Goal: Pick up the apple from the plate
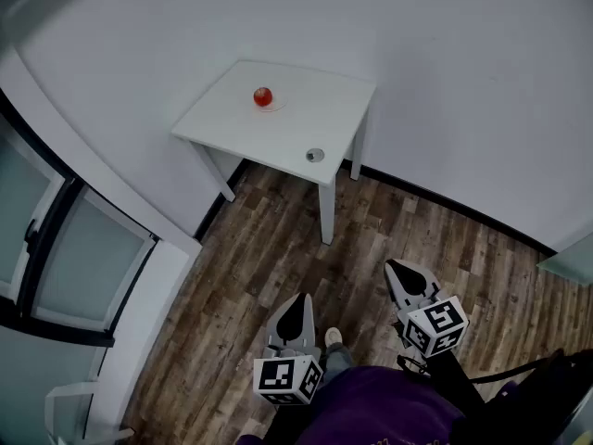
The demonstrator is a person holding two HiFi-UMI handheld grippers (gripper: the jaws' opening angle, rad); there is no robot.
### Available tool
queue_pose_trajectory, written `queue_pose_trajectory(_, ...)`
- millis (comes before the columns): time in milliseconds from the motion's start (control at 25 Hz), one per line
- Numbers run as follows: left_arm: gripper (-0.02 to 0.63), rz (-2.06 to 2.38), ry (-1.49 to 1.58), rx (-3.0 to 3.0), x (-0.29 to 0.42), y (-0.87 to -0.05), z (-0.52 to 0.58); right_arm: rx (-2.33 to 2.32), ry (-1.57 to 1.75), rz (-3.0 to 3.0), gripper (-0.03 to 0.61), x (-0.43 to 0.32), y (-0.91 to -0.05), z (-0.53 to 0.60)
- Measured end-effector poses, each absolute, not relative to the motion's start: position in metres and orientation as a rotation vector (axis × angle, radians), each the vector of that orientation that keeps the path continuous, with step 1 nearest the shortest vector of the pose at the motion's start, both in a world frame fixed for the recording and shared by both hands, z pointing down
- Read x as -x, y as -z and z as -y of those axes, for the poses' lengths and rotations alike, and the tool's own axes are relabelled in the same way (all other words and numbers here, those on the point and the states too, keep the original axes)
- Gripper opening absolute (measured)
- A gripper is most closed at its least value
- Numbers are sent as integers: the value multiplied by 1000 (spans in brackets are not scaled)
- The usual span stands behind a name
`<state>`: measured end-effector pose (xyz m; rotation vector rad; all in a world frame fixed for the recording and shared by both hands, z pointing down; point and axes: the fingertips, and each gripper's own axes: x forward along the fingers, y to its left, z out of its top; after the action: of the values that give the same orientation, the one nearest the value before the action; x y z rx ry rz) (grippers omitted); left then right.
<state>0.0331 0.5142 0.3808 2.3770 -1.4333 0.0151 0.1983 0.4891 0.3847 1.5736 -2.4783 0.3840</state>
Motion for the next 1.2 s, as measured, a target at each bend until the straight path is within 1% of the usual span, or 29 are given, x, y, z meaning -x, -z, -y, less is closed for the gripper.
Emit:
queue_pose_trajectory(360, 6, 1418, -32, -2392, -16, -388, -459, -1553, -393, 2489, 12, -175, -394, -427)
queue_pose_trajectory(560, 6, 1421, -108, -2411, -10, -399, -442, -1537, -402, 2481, 12, -165, -400, -405)
queue_pose_trajectory(920, 6, 1393, -95, -2409, -23, -404, -402, -1519, -436, 2495, 11, -171, -406, -367)
queue_pose_trajectory(1200, 6, 1424, -91, -2366, -25, -412, -341, -1444, -426, 2549, 12, -162, -407, -292)
